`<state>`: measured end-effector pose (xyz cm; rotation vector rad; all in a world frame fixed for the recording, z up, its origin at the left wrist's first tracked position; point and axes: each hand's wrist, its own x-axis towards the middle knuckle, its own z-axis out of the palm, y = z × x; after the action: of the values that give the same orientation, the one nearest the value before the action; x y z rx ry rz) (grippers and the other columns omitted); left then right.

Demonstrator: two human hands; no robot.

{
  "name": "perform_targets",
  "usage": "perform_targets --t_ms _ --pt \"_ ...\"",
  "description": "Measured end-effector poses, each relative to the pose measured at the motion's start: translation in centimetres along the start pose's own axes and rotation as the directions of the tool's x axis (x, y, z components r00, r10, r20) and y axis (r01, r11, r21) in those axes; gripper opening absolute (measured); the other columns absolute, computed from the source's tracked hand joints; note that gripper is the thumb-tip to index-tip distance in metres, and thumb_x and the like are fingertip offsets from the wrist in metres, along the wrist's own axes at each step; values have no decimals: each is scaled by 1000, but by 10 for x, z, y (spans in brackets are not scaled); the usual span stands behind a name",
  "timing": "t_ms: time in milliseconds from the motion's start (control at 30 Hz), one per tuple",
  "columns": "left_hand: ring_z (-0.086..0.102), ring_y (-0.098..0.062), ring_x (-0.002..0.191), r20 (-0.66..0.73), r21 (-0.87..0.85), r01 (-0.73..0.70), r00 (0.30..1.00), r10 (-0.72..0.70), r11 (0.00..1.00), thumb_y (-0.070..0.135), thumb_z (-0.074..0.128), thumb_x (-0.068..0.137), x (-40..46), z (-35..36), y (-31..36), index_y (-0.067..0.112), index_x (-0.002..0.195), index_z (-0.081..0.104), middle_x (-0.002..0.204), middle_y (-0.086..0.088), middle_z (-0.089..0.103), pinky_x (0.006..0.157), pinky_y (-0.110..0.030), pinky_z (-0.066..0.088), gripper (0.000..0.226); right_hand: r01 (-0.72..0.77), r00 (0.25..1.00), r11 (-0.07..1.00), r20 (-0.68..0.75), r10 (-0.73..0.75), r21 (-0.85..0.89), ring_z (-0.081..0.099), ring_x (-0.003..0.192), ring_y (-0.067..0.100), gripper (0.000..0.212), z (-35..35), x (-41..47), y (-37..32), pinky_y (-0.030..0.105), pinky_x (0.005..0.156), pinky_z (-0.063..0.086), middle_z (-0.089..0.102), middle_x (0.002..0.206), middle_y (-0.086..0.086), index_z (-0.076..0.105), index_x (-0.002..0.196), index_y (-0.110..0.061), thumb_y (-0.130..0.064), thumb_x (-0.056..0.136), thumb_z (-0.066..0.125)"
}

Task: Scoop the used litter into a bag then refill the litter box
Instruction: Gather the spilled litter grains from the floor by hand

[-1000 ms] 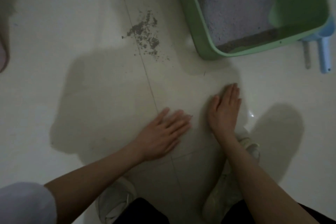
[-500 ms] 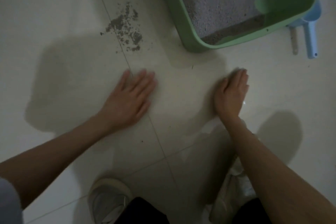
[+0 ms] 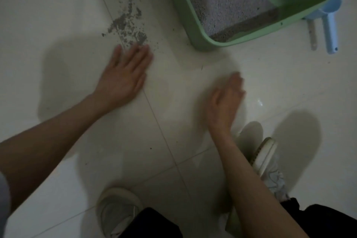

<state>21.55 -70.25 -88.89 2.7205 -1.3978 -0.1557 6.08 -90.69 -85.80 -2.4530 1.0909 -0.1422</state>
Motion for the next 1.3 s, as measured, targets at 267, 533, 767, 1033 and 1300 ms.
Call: perform_targets --t_ms 267,533,767,1033,1300 --pt "2 -32 144 -63 -161 523 841 -538 837 26 26 97 1 -10 -25 4 148 11 156 -18 6 113 -50 -5 58 -493 865 860 -181 468 -131 11 145 29 56 12 -1 24 38 116 3 15 155 19 20 145 3 -27 98 23" --pt "17 -33 142 -84 -226 367 915 -394 902 20 26 96 21 -12 -31 -4 144 21 151 -24 22 116 -45 4 54 528 836 849 172 -522 12 41 133 31 56 81 -17 -116 39 113 14 43 141 22 43 134 8 -28 92 31" --pt "12 -27 144 -122 -270 391 893 -434 880 32 21 97 82 -14 -64 -3 145 17 154 -19 16 118 -37 2 60 462 879 886 155 -451 -41 31 138 34 58 74 27 -101 38 115 11 34 147 23 31 140 8 -25 92 29" --pt "37 -34 134 -169 -325 32 981 -92 945 26 23 99 102 -9 -45 -6 133 43 142 -23 40 114 -37 18 51 393 915 919 118 -387 -32 25 141 30 56 78 77 -119 32 115 12 26 152 18 24 144 4 -24 95 22" --pt "28 -19 136 -184 -718 92 931 -316 690 23 24 100 32 -20 -27 -6 137 35 145 -19 34 115 -19 15 48 533 842 843 151 -518 -76 24 142 28 52 93 94 -143 33 116 9 29 151 18 31 141 5 -18 95 26"
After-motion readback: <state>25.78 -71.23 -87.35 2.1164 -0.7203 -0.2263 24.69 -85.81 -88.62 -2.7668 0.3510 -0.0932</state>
